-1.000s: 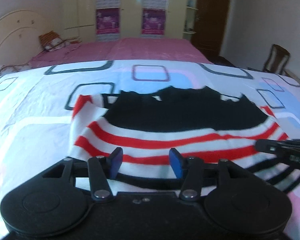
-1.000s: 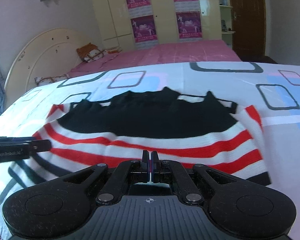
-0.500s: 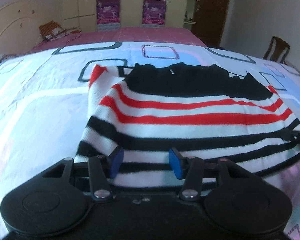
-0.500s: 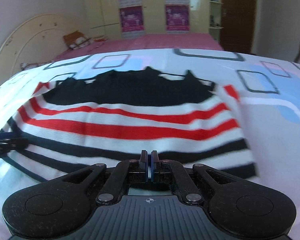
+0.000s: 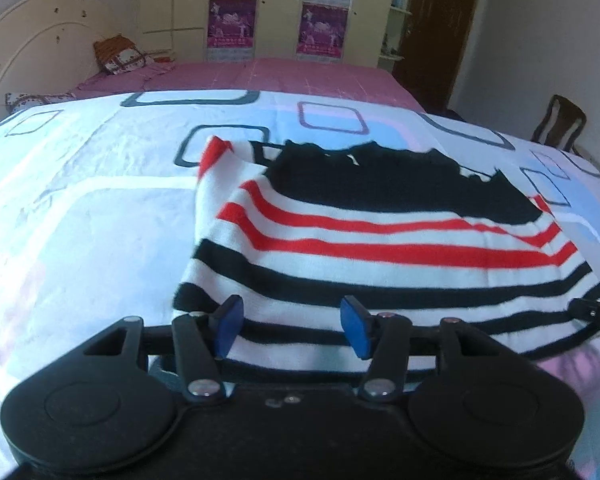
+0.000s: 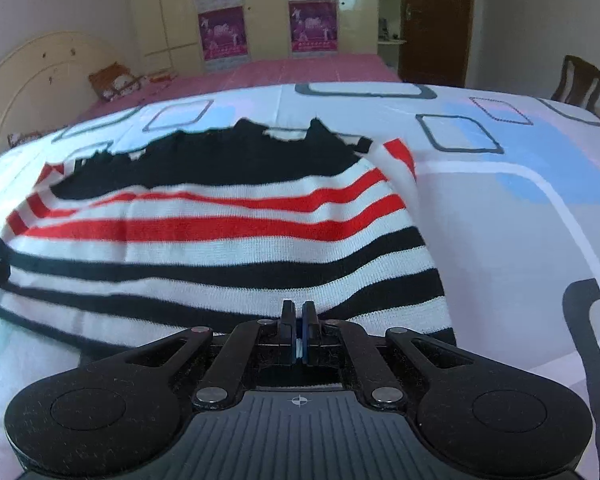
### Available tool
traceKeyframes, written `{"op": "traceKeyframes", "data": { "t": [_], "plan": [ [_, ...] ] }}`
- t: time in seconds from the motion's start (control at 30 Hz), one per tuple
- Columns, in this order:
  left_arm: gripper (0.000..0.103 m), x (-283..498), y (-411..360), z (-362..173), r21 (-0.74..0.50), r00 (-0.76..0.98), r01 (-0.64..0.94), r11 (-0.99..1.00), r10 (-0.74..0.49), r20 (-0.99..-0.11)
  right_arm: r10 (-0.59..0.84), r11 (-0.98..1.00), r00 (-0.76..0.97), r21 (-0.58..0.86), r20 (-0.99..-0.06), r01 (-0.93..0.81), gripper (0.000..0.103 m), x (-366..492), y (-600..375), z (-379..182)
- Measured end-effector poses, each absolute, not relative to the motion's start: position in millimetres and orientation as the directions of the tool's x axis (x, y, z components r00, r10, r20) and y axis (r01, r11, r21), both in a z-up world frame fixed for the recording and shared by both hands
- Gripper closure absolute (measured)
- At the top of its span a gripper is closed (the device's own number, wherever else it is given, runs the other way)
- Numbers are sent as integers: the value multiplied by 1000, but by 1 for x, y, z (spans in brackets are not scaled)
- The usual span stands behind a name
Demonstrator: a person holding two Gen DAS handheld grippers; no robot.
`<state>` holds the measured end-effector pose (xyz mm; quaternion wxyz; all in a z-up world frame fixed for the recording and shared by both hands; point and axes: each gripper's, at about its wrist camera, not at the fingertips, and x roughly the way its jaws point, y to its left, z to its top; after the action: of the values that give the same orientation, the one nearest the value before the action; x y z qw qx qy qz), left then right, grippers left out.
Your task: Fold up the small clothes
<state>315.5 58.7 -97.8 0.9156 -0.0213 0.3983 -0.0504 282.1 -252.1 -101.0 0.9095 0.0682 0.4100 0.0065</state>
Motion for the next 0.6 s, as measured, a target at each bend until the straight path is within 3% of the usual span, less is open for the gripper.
{"op": "traceKeyframes", "data": {
  "t": [0.27, 0.3, 0.37, 0.4, 0.53, 0.6],
  "plan": [
    [49, 325, 71, -113, -67, 644, 54, 996, -86, -760, 36, 994, 634, 91, -772, 55, 101, 285, -247, -109],
    [48, 325, 71, -113, -70, 643, 52, 996, -87, -761, 39, 994, 634, 95, -772, 55, 95, 284, -246, -108],
    [48, 324, 73, -109, -87, 638, 44, 995, -95, -764, 48, 993, 642, 105, -765, 51, 72, 282, -244, -103],
    [47, 322, 74, -107, -97, 637, 41, 994, -101, -764, 45, 993, 657, 103, -753, 50, 52, 279, -242, -100],
    [41, 318, 78, -98, -135, 631, 28, 990, -122, -766, 53, 995, 690, 96, -722, 24, 49, 277, -233, -89],
    [29, 315, 79, -93, -148, 628, 21, 989, -128, -768, 73, 993, 693, 119, -717, 19, 49, 278, -231, -86]
  ]
}}
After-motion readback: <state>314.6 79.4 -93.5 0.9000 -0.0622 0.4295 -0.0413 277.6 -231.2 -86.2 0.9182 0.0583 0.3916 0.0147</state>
